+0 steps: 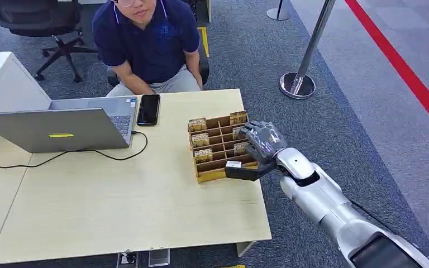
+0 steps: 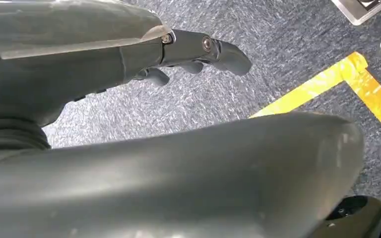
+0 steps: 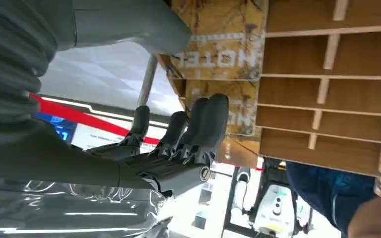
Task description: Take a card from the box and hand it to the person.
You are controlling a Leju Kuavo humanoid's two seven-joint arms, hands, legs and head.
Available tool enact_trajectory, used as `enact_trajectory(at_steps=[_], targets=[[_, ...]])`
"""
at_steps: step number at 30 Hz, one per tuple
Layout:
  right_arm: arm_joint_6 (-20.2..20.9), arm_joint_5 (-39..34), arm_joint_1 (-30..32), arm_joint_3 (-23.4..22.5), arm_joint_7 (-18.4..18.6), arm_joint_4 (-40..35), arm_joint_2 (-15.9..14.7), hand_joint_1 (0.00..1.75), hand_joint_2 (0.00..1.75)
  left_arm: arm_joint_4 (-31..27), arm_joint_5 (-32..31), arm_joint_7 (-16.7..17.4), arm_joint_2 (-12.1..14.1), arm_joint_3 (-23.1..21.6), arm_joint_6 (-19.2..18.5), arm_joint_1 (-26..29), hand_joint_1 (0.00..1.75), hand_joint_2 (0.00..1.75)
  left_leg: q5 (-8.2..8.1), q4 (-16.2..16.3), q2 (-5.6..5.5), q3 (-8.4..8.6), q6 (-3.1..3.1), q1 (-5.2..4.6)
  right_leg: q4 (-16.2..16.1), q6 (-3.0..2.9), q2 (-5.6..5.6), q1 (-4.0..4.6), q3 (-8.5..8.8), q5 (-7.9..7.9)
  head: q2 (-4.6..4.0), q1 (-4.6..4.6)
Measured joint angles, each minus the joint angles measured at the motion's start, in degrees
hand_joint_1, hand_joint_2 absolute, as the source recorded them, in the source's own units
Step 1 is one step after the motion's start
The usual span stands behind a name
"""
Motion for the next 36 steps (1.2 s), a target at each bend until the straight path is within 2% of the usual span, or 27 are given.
enact_trajectory(at_steps=[6, 12, 14, 28, 36], targets=[[-0.59, 0.13, 0.4, -0.7, 0.59, 0.92, 0.0, 0.82, 1.75, 0.0, -0.13, -0.02, 0.0, -0.02, -0.15, 0.05, 0.0, 0.0, 0.0, 0.0, 0.0, 0.0, 0.0, 0.0, 0.0, 0.0, 0.0, 0.0, 0.0, 0.0, 0.0, -0.02], [-0.98, 1.03, 1.08, -1.29, 0.92, 0.96, 0.2, 0.94, 1.75, 0.0, -0.17, -0.15, 0.0, -0.02, -0.17, 0.05, 0.0, 0.0, 0.0, 0.0, 0.01, 0.02, 0.0, 0.0, 0.0, 0.0, 0.01, 0.0, 0.0, 0.0, 0.0, 0.02], [-0.92, 1.09, 1.51, -1.51, 0.87, 0.63, 0.28, 0.93, 1.75, 0.0, -0.17, -0.15, 0.0, -0.02, -0.2, 0.04, 0.0, 0.0, 0.0, 0.0, 0.01, 0.01, 0.0, 0.0, 0.0, 0.0, 0.0, 0.0, 0.01, 0.0, 0.0, -0.02], [2.34, -3.24, 3.23, -2.69, -3.65, -2.93, 0.46, 0.98, 1.75, 0.0, -0.72, -0.15, 0.0, -0.02, -0.35, 0.0, 0.0, 0.0, 0.0, 0.0, 0.02, 0.01, 0.0, 0.0, 0.0, 0.0, 0.01, 0.0, -0.01, 0.0, 0.0, 0.0], [3.08, -4.26, 3.59, -2.75, -4.33, -4.5, 0.07, 0.99, 1.75, 0.0, -0.76, -0.11, 0.0, -0.02, -0.35, 0.01, 0.0, 0.0, 0.0, 0.0, 0.02, 0.02, 0.0, 0.0, 0.0, 0.0, 0.01, 0.0, -0.01, 0.0, 0.0, 0.0]])
